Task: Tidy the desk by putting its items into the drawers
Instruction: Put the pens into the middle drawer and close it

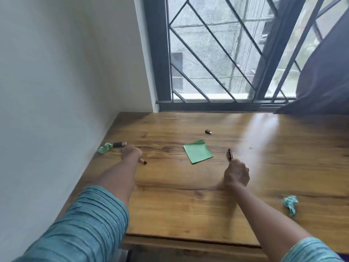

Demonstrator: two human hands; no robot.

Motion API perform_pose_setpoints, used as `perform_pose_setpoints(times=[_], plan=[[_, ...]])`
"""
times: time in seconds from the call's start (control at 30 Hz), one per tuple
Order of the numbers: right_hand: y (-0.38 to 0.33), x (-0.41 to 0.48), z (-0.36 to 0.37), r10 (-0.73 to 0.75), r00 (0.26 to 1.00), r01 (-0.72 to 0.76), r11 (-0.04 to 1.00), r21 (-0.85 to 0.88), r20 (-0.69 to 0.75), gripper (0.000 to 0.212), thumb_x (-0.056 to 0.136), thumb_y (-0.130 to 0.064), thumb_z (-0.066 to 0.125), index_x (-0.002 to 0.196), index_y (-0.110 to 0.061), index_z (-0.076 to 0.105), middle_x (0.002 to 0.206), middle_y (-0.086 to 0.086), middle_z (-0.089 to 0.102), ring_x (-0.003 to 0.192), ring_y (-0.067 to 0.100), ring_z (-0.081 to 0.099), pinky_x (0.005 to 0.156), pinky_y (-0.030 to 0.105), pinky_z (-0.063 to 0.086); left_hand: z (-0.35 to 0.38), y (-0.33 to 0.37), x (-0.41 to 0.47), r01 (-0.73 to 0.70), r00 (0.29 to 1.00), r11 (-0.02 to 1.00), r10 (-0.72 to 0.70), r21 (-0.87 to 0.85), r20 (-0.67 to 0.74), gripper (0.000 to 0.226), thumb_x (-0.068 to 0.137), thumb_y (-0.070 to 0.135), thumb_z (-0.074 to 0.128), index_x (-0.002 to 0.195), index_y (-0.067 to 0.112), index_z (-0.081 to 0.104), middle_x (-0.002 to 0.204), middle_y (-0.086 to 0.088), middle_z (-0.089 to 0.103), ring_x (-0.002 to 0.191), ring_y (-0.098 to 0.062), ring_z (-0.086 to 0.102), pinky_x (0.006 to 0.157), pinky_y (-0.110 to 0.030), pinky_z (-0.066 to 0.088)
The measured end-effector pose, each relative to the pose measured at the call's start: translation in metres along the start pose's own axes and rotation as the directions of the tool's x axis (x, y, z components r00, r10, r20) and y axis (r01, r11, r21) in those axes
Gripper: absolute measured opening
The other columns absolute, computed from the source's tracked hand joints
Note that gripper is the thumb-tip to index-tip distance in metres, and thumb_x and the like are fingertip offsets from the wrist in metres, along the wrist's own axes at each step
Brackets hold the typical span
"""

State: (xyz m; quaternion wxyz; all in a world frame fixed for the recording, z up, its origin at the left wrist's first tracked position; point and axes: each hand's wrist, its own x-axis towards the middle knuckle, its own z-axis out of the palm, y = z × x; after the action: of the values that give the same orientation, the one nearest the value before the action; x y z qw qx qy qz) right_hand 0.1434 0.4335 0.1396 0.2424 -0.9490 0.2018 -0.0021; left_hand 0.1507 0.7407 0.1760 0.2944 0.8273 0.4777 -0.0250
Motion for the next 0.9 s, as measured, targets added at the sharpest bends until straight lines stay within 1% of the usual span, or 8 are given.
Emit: perform_pose_setpoints(times=[0.17,0.23,0.3,0.37,0.47,0.57,0.7,0.9], plan=[[0.002,-0.003,0.004,0.017,0.999,-0.017,1.0,0.01,-0.032,0.032,0.089,0.002,0.037,0.111,0.003,0.059,0.111,0.022,0.061,0.106,0.038,0.057,0.086,0.039,0.049,0.009,-0.002,0.019,0.038,0.999,0.985,-0.043,-0.168,-0.027,0.031,0.095,0.001,0.044,0.122,-0.011,0.055,0.119,-0.018,0.062,0.112,-0.031,0.062,0.095,-0.036,0.053],[0.005,-0.005,0.003,0.021,0.999,-0.019,0.999,0.042,-0.04,0.03,0.09,0.0,0.037,0.111,0.003,0.059,0.111,0.022,0.061,0.106,0.038,0.057,0.086,0.038,0.049,0.014,0.0,0.019,0.064,0.997,0.972,-0.075,-0.224,-0.038,0.028,0.095,-0.003,0.041,0.118,-0.012,0.054,0.118,-0.02,0.062,0.107,-0.034,0.064,0.089,-0.039,0.056],[0.009,-0.01,0.001,0.007,0.999,-0.004,0.998,0.07,-0.041,0.027,0.091,-0.003,0.041,0.11,0.002,0.06,0.111,0.022,0.061,0.105,0.038,0.057,0.086,0.038,0.049,0.015,0.003,0.004,0.072,0.996,0.964,-0.081,-0.256,-0.026,0.029,0.094,-0.002,0.048,0.121,-0.011,0.052,0.118,-0.018,0.061,0.103,-0.033,0.066,0.084,-0.038,0.057],[0.013,-0.016,-0.001,-0.008,0.999,0.012,0.994,0.104,-0.045,0.026,0.093,-0.005,0.041,0.108,0.001,0.06,0.11,0.022,0.061,0.105,0.038,0.057,0.086,0.038,0.048,0.017,0.006,-0.013,0.021,0.999,0.965,-0.029,-0.262,-0.027,0.039,0.089,0.004,0.06,0.125,-0.009,0.049,0.122,-0.017,0.058,0.105,-0.032,0.065,0.084,-0.033,0.056],[0.024,-0.028,-0.008,-0.019,0.999,0.025,0.988,0.152,-0.043,0.029,0.095,-0.008,0.035,0.107,0.0,0.06,0.11,0.021,0.061,0.106,0.037,0.056,0.087,0.039,0.047,0.021,0.008,-0.044,-0.05,0.999,0.94,0.052,-0.338,-0.003,0.041,0.082,0.015,0.071,0.116,-0.006,0.059,0.117,-0.019,0.063,0.099,-0.033,0.068,0.083,-0.038,0.058],[0.041,-0.046,-0.016,-0.078,0.996,0.082,0.987,0.137,-0.038,0.029,0.095,-0.006,0.034,0.108,0.0,0.059,0.111,0.02,0.059,0.105,0.037,0.056,0.086,0.039,0.047,0.031,0.002,-0.075,-0.07,0.997,0.877,0.082,-0.475,0.004,0.032,0.078,0.014,0.073,0.103,-0.006,0.066,0.104,-0.021,0.069,0.091,-0.034,0.07,0.078,-0.045,0.06],[0.072,-0.077,-0.025,-0.16,0.987,0.158,0.979,0.132,0.004,0.028,0.097,-0.011,0.033,0.109,-0.001,0.057,0.11,0.018,0.058,0.103,0.035,0.055,0.086,0.038,0.045,0.044,-0.022,-0.134,-0.111,0.99,0.859,0.14,-0.499,0.021,0.034,0.07,0.016,0.074,0.095,-0.006,0.069,0.1,-0.022,0.071,0.091,-0.033,0.071,0.078,-0.045,0.059],[0.113,-0.119,-0.039,-0.218,0.975,0.213,0.971,0.11,0.036,0.031,0.096,-0.007,0.034,0.115,0.0,0.057,0.113,0.019,0.059,0.106,0.036,0.056,0.093,0.04,0.045,0.049,-0.065,-0.248,-0.089,0.977,0.798,0.187,-0.596,0.105,0.013,0.082,0.006,0.065,0.08,-0.007,0.067,0.088,-0.022,0.068,0.089,-0.035,0.071,0.079,-0.046,0.059]])
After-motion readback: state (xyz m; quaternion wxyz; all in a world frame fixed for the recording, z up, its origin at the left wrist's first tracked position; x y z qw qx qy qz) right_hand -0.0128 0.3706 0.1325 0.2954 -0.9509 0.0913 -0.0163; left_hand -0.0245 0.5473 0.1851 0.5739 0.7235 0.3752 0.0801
